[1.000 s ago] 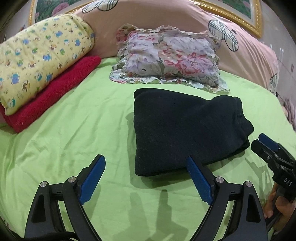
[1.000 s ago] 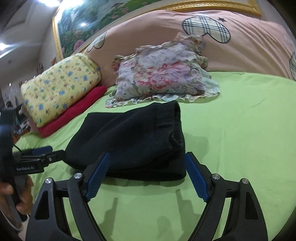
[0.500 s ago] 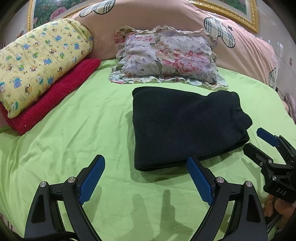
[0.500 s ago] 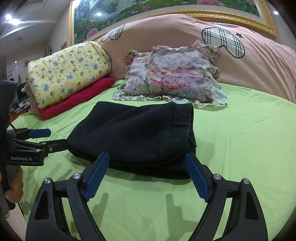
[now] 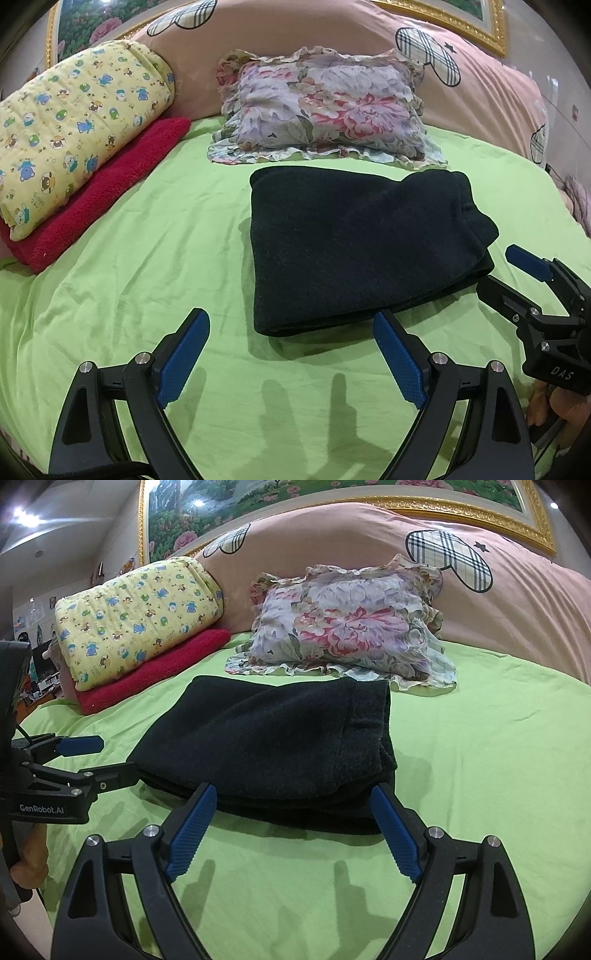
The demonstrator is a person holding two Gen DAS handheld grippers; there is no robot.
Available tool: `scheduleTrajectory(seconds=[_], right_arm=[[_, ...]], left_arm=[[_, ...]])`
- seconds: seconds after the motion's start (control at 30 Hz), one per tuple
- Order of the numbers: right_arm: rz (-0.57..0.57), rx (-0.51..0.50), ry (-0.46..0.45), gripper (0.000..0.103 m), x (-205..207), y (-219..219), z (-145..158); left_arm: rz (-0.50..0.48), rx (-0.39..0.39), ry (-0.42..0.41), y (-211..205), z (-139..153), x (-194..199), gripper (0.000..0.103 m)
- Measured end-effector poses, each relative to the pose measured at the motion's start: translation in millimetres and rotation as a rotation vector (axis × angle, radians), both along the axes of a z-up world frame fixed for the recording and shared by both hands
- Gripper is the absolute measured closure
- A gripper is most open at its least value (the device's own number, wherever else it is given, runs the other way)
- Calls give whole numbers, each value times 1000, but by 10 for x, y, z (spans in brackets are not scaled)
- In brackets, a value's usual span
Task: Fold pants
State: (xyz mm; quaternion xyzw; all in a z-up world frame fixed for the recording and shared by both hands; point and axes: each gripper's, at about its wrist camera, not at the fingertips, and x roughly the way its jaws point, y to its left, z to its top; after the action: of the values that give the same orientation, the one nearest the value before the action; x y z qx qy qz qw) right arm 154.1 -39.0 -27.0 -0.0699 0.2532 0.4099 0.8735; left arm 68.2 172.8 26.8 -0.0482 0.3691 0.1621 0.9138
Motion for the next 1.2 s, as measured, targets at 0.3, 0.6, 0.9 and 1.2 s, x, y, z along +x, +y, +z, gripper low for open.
scheduleTrajectory(seconds=[0.3, 0.6, 0.9, 1.2], right_arm=[[1, -3, 16, 17, 3, 15, -44], [1, -7, 20, 16, 13, 24, -50], [1, -8, 23, 16, 6, 26, -59], [1, -8, 26, 15, 15, 29, -56]], left_arm=[[-5, -7, 16, 0, -69, 43, 12], [-7, -12, 28, -4, -115, 72, 12], [-8, -11, 34, -10, -136, 104, 12], [-17, -8, 41, -35, -157, 121, 12]])
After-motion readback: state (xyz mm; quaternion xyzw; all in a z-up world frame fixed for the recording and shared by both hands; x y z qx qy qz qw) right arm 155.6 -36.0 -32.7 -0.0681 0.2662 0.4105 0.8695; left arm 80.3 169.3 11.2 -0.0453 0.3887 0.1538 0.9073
